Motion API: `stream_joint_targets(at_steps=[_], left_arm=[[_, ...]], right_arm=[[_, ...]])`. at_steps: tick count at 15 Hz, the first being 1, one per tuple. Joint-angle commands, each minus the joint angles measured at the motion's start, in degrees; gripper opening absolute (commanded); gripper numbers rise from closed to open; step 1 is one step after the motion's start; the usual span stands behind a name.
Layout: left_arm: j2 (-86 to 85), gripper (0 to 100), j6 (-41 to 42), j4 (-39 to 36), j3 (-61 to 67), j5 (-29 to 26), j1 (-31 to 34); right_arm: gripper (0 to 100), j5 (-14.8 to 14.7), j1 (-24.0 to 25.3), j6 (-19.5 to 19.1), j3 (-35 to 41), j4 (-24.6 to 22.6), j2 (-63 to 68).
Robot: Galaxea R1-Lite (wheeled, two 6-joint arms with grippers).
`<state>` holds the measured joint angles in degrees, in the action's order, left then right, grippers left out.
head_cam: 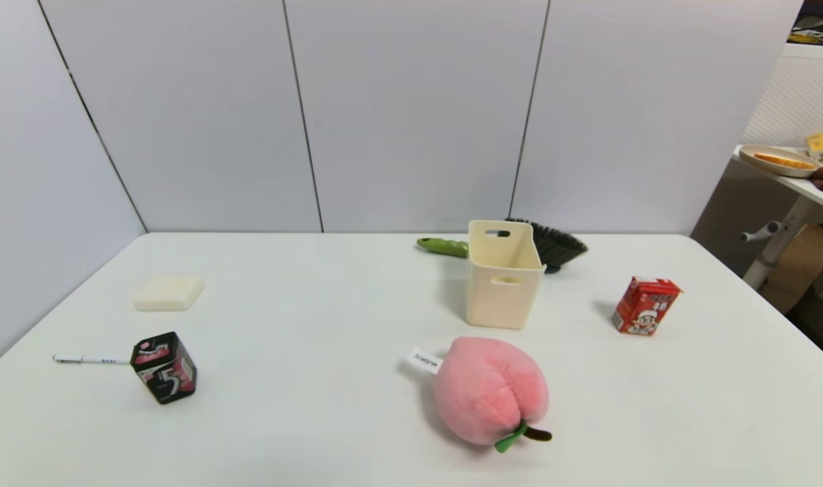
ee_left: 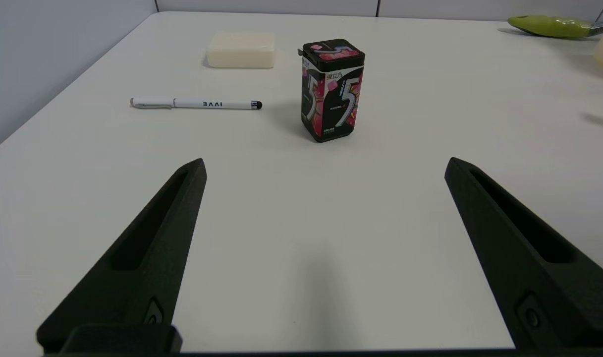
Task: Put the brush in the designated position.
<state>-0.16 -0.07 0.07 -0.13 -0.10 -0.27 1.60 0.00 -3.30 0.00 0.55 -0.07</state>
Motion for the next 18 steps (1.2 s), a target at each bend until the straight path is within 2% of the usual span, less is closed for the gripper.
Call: stream_joint_targets(at_steps=[1, 12, 14, 18], left_arm=[[0.1, 100, 0.0, 0.0, 0.0, 0.0, 0.0], [0.1, 100, 0.0, 0.0, 0.0, 0.0, 0.0], [0.1, 100, 0.0, 0.0, 0.0, 0.0, 0.0], [0.1, 100, 0.0, 0.0, 0.0, 0.1, 0.0]], right_arm=[[100, 0.1, 0.0, -0.1, 0.1, 0.1, 0.1], [100, 0.0, 0.0, 1.4, 0.1, 0.1, 0.1], [100, -1.1, 0.0, 2.1, 0.1, 0.0, 0.1], [100, -1.2, 0.0, 2.2, 0.1, 0.0, 0.1]])
